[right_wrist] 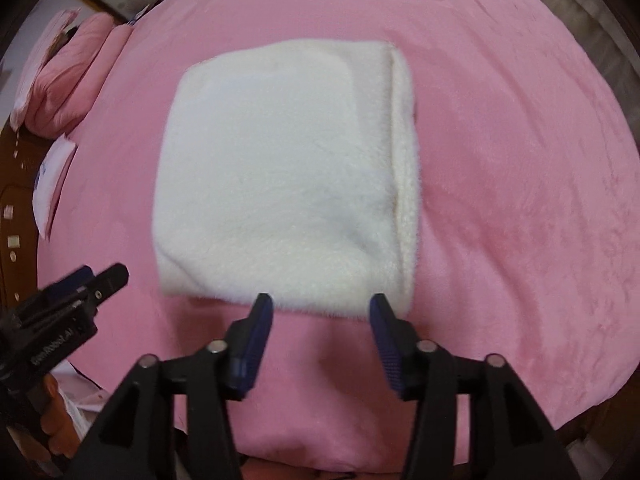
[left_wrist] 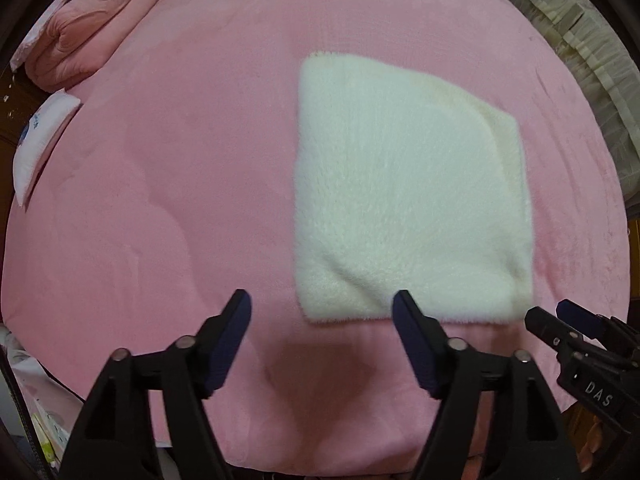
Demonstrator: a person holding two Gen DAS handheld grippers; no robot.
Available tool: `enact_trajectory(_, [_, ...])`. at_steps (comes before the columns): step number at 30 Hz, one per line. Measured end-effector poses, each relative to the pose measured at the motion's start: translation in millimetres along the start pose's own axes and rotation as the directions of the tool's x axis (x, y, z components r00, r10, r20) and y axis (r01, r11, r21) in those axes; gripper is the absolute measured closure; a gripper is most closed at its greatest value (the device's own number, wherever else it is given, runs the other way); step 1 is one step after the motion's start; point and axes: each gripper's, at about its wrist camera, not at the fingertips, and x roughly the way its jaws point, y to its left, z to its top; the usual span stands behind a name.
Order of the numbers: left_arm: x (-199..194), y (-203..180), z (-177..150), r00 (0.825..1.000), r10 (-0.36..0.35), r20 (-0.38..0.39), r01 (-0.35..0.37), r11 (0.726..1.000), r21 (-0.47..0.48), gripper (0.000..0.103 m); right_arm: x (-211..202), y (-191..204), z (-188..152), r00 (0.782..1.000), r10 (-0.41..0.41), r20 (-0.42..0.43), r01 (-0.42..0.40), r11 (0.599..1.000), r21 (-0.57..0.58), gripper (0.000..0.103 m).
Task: Fold large clothes
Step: 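Open both tools and move them to the folded cardigan edge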
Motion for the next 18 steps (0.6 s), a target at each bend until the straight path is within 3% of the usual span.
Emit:
enact_trajectory(3, [-18, 7, -5, 1.0, -0.009, 0.011, 0.009, 0.999, -0.04, 0.004, -16, 3, 4, 0.999, -0.019, 0.031, 0.019, 1.0, 0.001, 0.029])
enact_trajectory(6, [-25, 8, -9, 1.0, -0.017, 0.011, 0.017, 0.998, -0.067, 0.001, -32, 0, 2, 0.998, -0.037, 0.059, 0.037, 0.999, -0.006, 0.009])
enact_trajectory(7, [-34, 33, -11, 1.0, -0.022, -0.001, 0.022, 0.997, -0.076, 0.001, -36, 0, 3, 0.997, -0.054, 0.063, 0.055, 0.998, -0.009, 0.002])
enact_trajectory(11, [-29, 34, -18, 0.997, -0.051, -0.061, 0.046, 0.997, -0.069, 0.001, -40, -2, -2, 0.997, -0.061, 0.044, 0.061, 0.998, -0.016, 0.0])
enact_trajectory(18, [-37, 25, -19, 0.998, -0.039, -0.048, 0.039, 0.999, -0.012, 0.001, -37, -6, -8, 0.998, -0.049, 0.027, 0.049, 0.999, -0.009, 0.0])
